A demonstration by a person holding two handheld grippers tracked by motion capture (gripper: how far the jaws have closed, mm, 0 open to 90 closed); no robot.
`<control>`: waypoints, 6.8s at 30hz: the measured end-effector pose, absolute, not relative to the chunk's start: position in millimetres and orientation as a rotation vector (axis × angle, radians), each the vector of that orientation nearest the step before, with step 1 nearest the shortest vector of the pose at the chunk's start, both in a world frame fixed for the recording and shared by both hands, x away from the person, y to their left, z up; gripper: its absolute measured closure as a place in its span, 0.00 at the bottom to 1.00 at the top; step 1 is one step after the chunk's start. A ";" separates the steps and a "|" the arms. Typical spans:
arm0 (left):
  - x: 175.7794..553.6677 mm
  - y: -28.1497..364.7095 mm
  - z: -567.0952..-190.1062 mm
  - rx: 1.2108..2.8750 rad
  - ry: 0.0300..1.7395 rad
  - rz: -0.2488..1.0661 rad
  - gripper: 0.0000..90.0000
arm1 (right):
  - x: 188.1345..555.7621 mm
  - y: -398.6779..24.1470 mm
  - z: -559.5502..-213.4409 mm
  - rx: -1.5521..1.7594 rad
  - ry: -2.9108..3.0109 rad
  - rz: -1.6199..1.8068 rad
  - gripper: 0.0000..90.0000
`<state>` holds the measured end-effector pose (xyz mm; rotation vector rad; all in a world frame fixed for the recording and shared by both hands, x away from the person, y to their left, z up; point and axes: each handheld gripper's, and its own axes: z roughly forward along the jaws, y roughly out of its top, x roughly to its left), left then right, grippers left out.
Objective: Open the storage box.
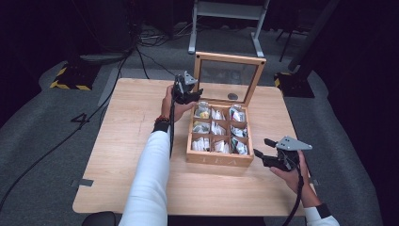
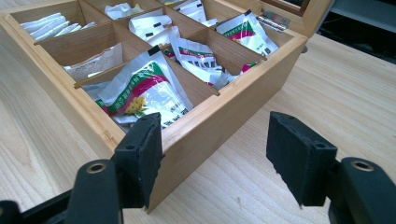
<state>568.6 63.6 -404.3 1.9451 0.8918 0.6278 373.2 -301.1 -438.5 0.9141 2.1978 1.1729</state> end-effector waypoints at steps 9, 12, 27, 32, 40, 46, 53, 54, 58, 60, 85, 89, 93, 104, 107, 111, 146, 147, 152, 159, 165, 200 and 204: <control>570.8 69.4 -418.7 1.977 0.913 0.594 0.60 | 373.5 -302.9 -439.1 0.917 2.197 1.170 0.42; 570.1 73.3 -422.2 1.982 0.926 0.584 0.58 | 372.7 -301.7 -438.9 0.911 2.199 1.171 0.42; 561.9 83.4 -409.8 1.977 0.905 0.608 0.54 | 373.2 -301.2 -439.5 0.915 2.198 1.169 0.41; 553.8 88.2 -400.1 1.965 0.895 0.608 0.49 | 372.7 -300.8 -438.6 0.908 2.196 1.170 0.41; 532.2 97.6 -390.9 2.008 0.841 0.612 0.37 | 371.9 -299.9 -436.7 0.895 2.181 1.181 0.42; 511.7 107.3 -392.1 2.048 0.819 0.604 0.31 | 372.5 -297.2 -435.0 0.893 2.187 1.192 0.42; 483.0 122.8 -396.0 2.102 0.767 0.621 0.26 | 373.2 -286.8 -429.9 0.864 2.211 1.211 0.41; 483.0 122.8 -396.0 2.102 0.767 0.621 0.25 | 373.5 -285.3 -429.1 0.859 2.215 1.213 0.40; 469.6 122.6 -403.1 2.159 0.741 0.653 0.22 | 374.9 -280.2 -427.4 0.847 2.236 1.215 0.39; 464.2 122.3 -407.8 2.166 0.731 0.646 0.22 | 375.5 -277.2 -426.4 0.840 2.241 1.216 0.37; 409.0 138.0 -453.6 2.270 0.664 0.562 0.19 | 392.6 -245.3 -428.2 0.815 2.346 1.164 0.39; 399.0 142.1 -462.6 2.298 0.660 0.532 0.19 | 396.1 -245.6 -430.3 0.828 2.350 1.148 0.41; 391.2 146.3 -472.2 2.338 0.659 0.517 0.19 | 397.4 -245.0 -430.7 0.836 2.352 1.145 0.41; 379.7 157.9 -485.4 2.363 0.695 0.401 0.19 | 398.9 -237.5 -433.3 0.830 2.376 1.088 0.45; 375.2 157.8 -489.4 2.362 0.694 0.434 0.20 | 398.5 -239.1 -433.1 0.840 2.375 1.080 0.52; 370.8 158.7 -492.4 2.370 0.700 0.424 0.19 | 396.8 -240.5 -432.3 0.837 2.370 1.066 0.58; 372.1 174.6 -503.9 2.281 0.734 0.282 0.19 | 396.2 -230.1 -436.6 0.802 2.454 1.010 1.00; 372.1 174.6 -503.9 2.282 0.734 0.282 0.19 | 395.8 -231.6 -435.2 0.805 2.445 1.027 1.00; 372.2 174.6 -503.9 2.281 0.734 0.281 0.19 | 393.1 -236.4 -430.2 0.799 2.428 1.083 1.00; 372.2 174.7 -503.9 2.282 0.733 0.281 0.19 | 389.6 -244.8 -423.7 0.799 2.398 1.161 1.00; 372.2 174.7 -503.9 2.282 0.733 0.281 0.19 | 388.1 -250.4 -419.4 0.803 2.379 1.203 1.00; 373.0 175.0 -503.9 2.285 0.727 0.278 0.19 | 383.8 -267.9 -398.3 0.785 2.268 1.343 1.00; 372.9 175.1 -504.0 2.283 0.727 0.276 0.19 | 382.4 -270.2 -393.6 0.777 2.241 1.377 1.00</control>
